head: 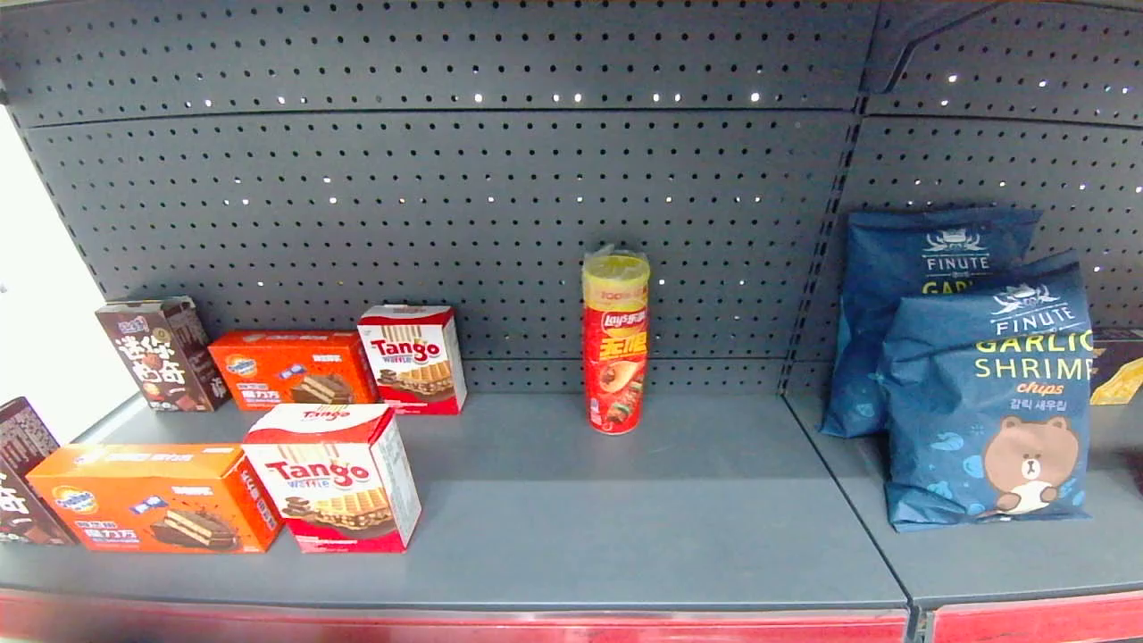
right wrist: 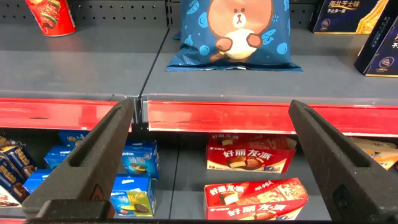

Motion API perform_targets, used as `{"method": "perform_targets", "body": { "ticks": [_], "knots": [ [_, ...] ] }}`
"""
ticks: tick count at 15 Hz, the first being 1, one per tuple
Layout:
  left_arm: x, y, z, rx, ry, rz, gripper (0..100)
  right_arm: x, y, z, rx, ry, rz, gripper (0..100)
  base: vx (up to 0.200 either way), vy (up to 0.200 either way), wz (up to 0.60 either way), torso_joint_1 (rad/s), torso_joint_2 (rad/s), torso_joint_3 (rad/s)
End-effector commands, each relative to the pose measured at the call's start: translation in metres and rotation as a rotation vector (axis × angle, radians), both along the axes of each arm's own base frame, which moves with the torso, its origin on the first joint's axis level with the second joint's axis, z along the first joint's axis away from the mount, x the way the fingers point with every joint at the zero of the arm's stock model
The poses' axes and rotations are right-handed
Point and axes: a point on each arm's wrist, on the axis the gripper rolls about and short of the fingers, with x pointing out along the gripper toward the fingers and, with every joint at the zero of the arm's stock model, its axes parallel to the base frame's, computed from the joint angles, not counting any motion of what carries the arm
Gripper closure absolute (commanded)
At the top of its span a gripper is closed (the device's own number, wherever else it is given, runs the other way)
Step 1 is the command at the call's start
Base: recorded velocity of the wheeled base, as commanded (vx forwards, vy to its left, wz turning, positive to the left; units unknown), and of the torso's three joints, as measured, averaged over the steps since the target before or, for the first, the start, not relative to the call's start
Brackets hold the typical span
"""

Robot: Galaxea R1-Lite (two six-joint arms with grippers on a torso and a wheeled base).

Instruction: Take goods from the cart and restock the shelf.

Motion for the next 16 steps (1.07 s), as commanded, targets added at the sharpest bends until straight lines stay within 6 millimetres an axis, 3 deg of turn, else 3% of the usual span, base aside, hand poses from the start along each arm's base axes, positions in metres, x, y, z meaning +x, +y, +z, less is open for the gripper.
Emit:
{"method": "perform_targets", "body": {
  "ticks": [1,11,16],
  "knots": [
    [0.0000,0.0000,0.0000,0.000,0.000,0.000,0,0.0001,0.0000,0.0001,-0.001,0.000,0.001,0,0.000,0.000,0.00,0.000,0.00,0.000],
    [0.0000,0.0000,0.0000,0.001,0.000,-0.001,0,0.0001,0.0000,0.0000,-0.001,0.002,0.001,0,0.000,0.000,0.00,0.000,0.00,0.000],
    [0.0000,0.0000,0.0000,0.001,0.000,-0.001,0,0.0001,0.0000,0.0001,-0.001,0.000,0.001,0,0.000,0.000,0.60,0.003,0.00,0.001]
  ]
}}
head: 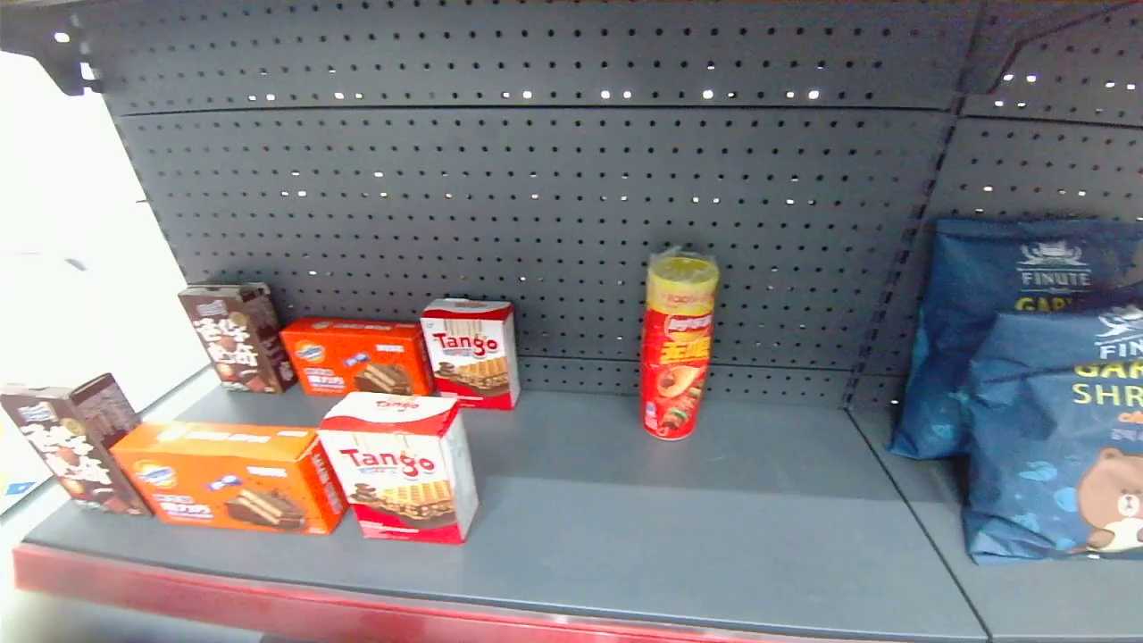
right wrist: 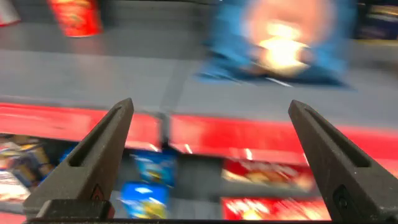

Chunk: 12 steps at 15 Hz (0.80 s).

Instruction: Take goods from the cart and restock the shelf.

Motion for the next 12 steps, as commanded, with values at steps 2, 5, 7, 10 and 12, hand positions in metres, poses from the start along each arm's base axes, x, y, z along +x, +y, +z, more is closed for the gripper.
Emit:
{"method": "perform_targets", "body": {
  "ticks": [2,5,7,10,12],
  "knots": [
    [0.0000,0.0000,0.0000,0.000,0.000,0.001,0,0.0001,0.0000,0.0000,0.000,0.001,0.001,0,0.000,0.000,0.60,0.002,0.00,0.002],
    [0.0000,0.0000,0.0000,0.000,0.000,0.001,0,0.0001,0.0000,0.0000,0.000,0.001,0.001,0,0.000,0.000,0.60,-0.001,0.01,-0.001],
    [0.0000,0.0000,0.0000,0.002,-0.001,0.002,0,0.0001,0.0000,0.0002,0.000,0.000,0.001,0,0.000,0.000,0.60,0.005,0.00,0.002],
    [0.0000,0.0000,0.0000,0.006,-0.001,0.001,0,0.0001,0.0000,0.0002,0.000,0.000,0.001,0,0.000,0.000,0.60,0.002,0.00,0.007],
    [0.0000,-0.0001,0.0000,0.019,-0.002,-0.003,0,0.0001,0.0000,0.0000,0.000,0.001,0.001,0,0.000,0.000,0.60,0.002,0.00,0.002]
  ]
}}
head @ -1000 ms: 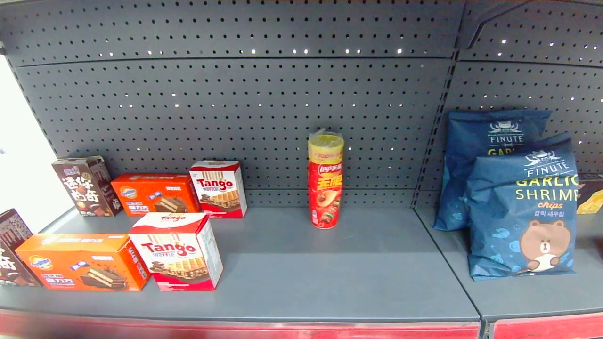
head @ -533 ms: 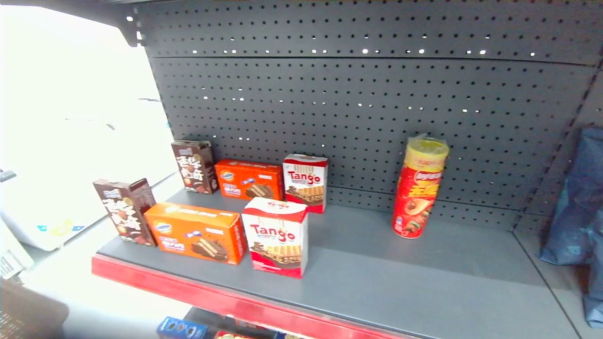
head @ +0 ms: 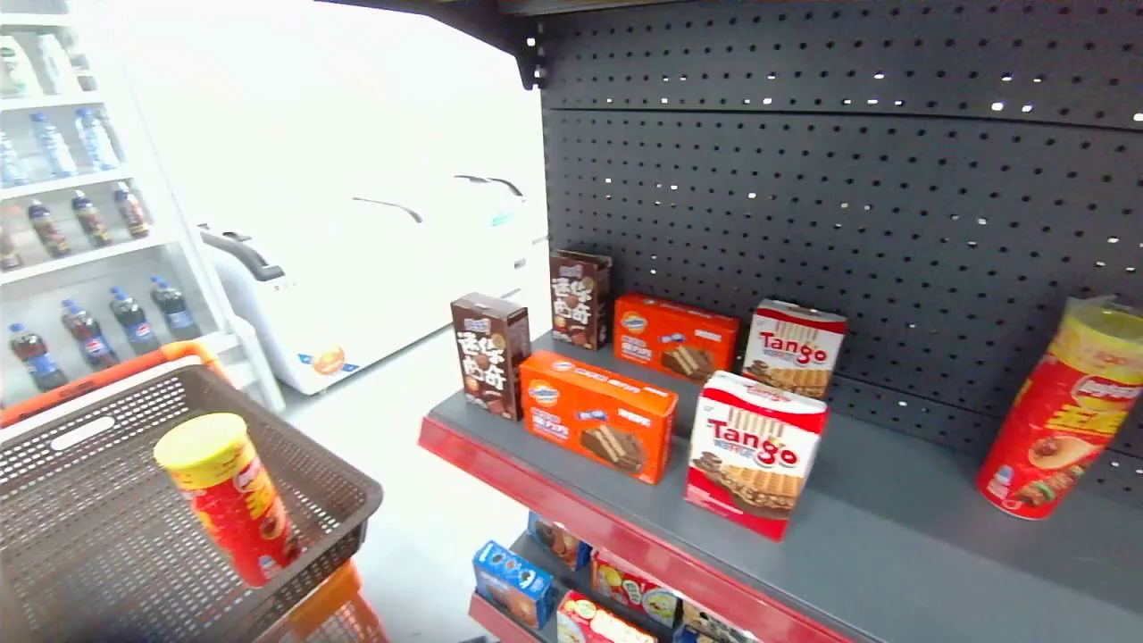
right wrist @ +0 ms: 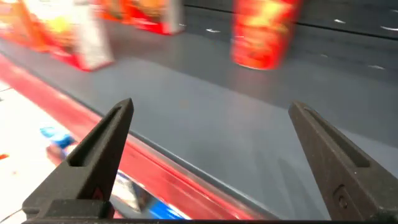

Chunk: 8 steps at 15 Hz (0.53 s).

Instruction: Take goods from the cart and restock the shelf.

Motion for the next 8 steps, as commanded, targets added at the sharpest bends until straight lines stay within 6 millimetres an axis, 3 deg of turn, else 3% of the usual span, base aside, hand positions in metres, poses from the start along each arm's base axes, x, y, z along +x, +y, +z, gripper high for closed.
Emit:
{"method": "perform_targets", "body": {
  "ticks": [1,2,4,5,6,8],
  "knots": [
    [0.000,0.000,0.000,0.003,0.000,-0.003,0,0.000,0.000,0.000,0.000,-0.001,0.001,0,0.000,0.000,0.60,-0.002,0.00,-0.002],
    [0.000,0.000,0.000,0.001,0.000,-0.016,0,0.000,0.000,0.000,0.003,0.001,0.001,0,0.000,0.000,0.60,0.007,0.00,0.002],
    [0.000,0.000,0.001,0.003,-0.007,-0.009,0,0.000,0.000,0.000,0.001,-0.001,-0.001,0,0.000,0.000,0.00,0.000,0.00,0.000],
    [-0.003,0.000,0.011,0.015,-0.046,-0.004,0,0.000,0.000,0.000,0.001,-0.001,0.001,0,0.000,0.000,0.00,0.000,0.00,0.000],
    [-0.008,0.000,0.036,0.030,-0.066,-0.006,0,0.000,0.000,0.000,0.001,-0.001,0.001,0,0.000,0.000,0.00,0.000,0.00,0.000],
    [-0.002,0.000,0.069,0.030,0.014,-0.006,0,0.000,0.000,0.000,0.001,-0.001,0.001,0,0.000,0.000,0.00,0.000,0.00,0.000]
  ]
}}
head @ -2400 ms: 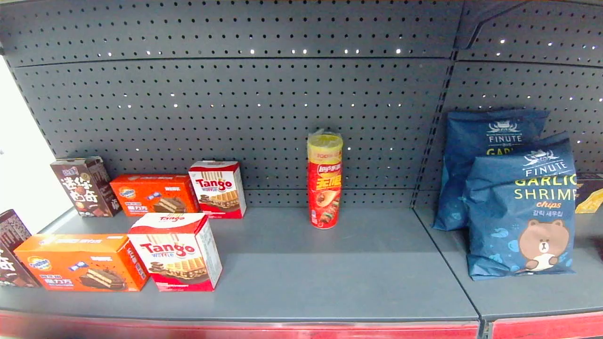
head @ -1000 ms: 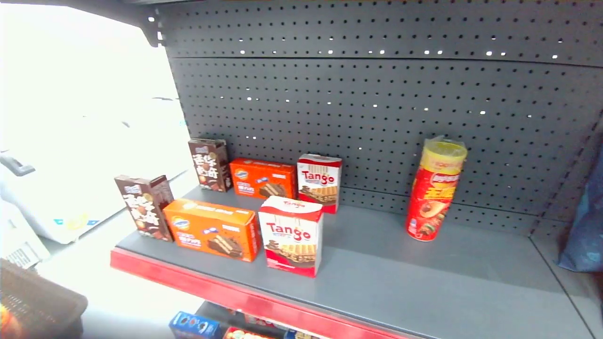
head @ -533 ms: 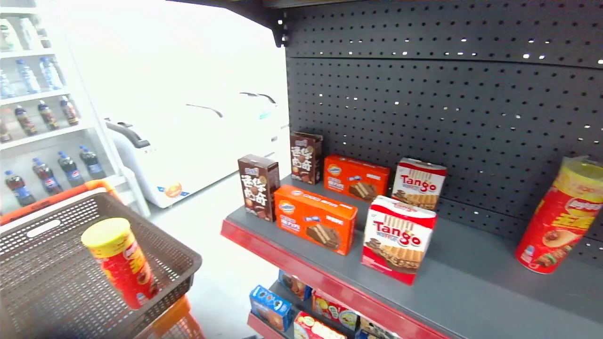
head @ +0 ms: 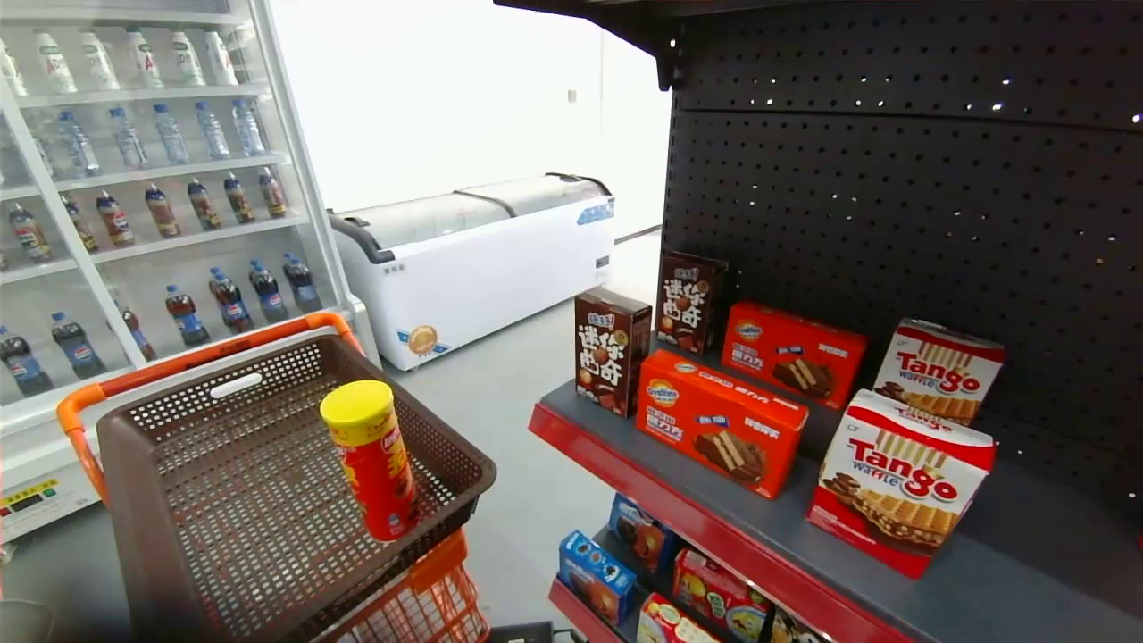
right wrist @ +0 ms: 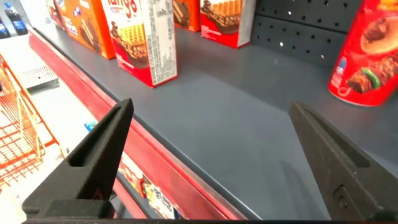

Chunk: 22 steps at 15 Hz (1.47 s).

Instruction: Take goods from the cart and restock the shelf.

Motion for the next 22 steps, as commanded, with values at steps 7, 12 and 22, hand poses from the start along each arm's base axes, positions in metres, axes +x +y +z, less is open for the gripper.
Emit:
{"method": "perform_targets", "body": {
  "ticks": [7,12,22],
  "knots": [
    [0.100,0.000,0.079,0.017,0.371,0.014,0,0.000,0.000,0.000,-0.001,0.002,0.001,0,0.000,0.000,0.00,0.000,0.00,0.000],
    [0.168,0.005,0.075,0.022,0.463,0.070,0,0.000,0.000,0.000,-0.001,0.002,0.000,0,0.000,0.000,0.00,0.000,0.00,0.000],
    [0.283,-0.017,0.021,0.043,0.509,-0.044,0,0.000,0.000,0.000,-0.001,0.002,0.000,0,0.000,0.000,0.00,0.000,0.00,0.000]
  ]
}}
